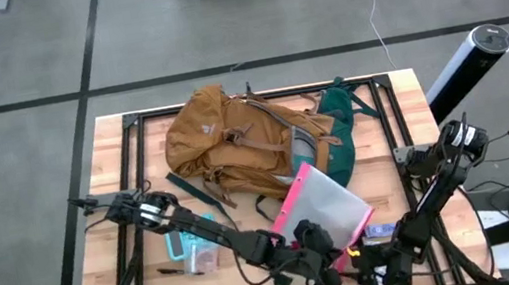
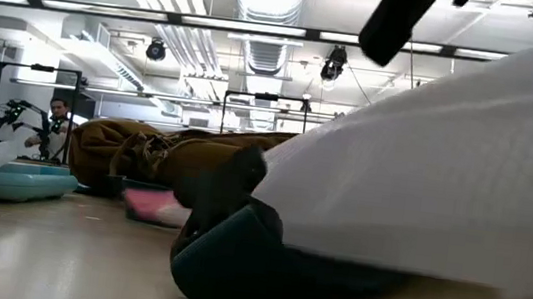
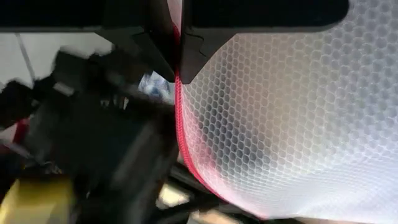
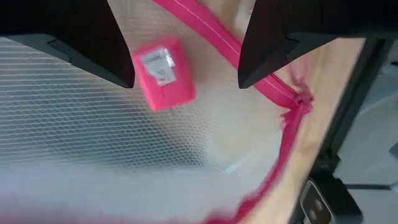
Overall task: Unpack backpack
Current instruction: Remove the pink charging adapter from the pink zip bag
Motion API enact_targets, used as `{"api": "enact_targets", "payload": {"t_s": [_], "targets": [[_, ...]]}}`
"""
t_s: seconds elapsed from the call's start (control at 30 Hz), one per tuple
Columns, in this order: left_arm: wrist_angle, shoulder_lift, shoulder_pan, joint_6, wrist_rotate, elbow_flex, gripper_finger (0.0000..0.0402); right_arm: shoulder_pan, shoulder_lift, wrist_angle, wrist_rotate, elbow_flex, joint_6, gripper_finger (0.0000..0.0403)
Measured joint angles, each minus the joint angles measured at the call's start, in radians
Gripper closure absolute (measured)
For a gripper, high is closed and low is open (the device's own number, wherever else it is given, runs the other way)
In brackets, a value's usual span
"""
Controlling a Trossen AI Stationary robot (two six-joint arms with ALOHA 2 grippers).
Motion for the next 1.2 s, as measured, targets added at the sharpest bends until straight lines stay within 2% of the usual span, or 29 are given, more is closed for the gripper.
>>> {"api": "enact_targets", "payload": {"t_s": [0.13,0.3,0.53,0.63,0.77,0.9,0.93,1.03,1.2], "targets": [[0.013,0.000,0.002,0.001,0.002,0.001,0.0402,-0.009,0.017,0.006,0.001,0.000,-0.012,0.0129],[0.025,0.000,0.008,0.001,0.003,-0.001,0.0402,-0.029,0.033,-0.017,-0.002,-0.004,-0.101,0.0136],[0.027,0.000,0.008,-0.008,0.002,-0.001,0.0402,-0.077,0.042,-0.033,-0.201,-0.004,-0.196,0.0131],[0.024,0.000,0.008,-0.008,-0.002,-0.002,0.0402,-0.104,0.064,-0.018,-0.246,-0.005,-0.202,0.0137],[0.011,0.000,0.008,-0.008,-0.006,-0.002,0.0402,-0.117,0.076,-0.002,-0.261,-0.003,-0.197,0.0181],[-0.034,0.001,0.008,-0.026,-0.011,-0.002,0.0402,-0.116,0.048,-0.014,-0.269,-0.004,-0.211,0.0271],[-0.050,0.002,0.008,-0.033,-0.012,-0.002,0.0402,-0.116,0.033,-0.028,-0.270,-0.007,-0.222,0.0280],[-0.095,0.004,0.009,-0.052,-0.012,-0.002,0.0402,-0.111,-0.025,-0.055,-0.275,-0.007,-0.232,0.0277],[-0.168,-0.006,0.006,-0.066,-0.014,-0.002,0.0402,-0.073,-0.171,-0.246,-0.279,-0.007,-0.174,0.0277]]}}
